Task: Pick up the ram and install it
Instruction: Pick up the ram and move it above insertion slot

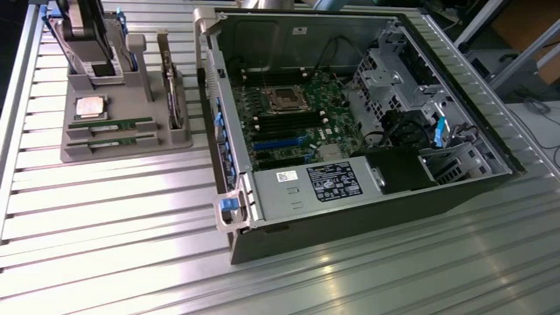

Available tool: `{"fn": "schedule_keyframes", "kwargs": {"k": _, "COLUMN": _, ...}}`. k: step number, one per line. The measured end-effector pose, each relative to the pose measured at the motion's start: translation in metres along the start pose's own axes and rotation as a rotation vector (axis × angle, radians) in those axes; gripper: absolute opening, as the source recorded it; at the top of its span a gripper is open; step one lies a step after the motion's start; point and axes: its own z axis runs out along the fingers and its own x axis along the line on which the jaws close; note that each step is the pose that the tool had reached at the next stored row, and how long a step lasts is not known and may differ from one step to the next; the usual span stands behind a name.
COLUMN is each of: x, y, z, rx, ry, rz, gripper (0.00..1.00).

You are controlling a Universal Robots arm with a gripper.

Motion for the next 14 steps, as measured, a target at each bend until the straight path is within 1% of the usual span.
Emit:
{"fn": "schedule_keyframes", "kwargs": {"k": 5, "x": 0.0, "y": 0.0006, "z": 0.0063, "rx": 0.0001, "ry": 0.0, "rz": -0.003, "gripper": 0.36}}
{"fn": "schedule_keyframes", "kwargs": {"k": 10, "x": 0.001, "y": 0.0021, "z": 0.0158, "rx": 0.0, "ry": 0.0, "rz": -0.004, "gripper": 0.36}}
{"fn": "schedule_keyframes", "kwargs": {"k": 14, "x": 0.001, "y": 0.0028, "z": 0.0194, "rx": 0.0, "ry": 0.0001, "rz": -0.004, "gripper": 0.36}}
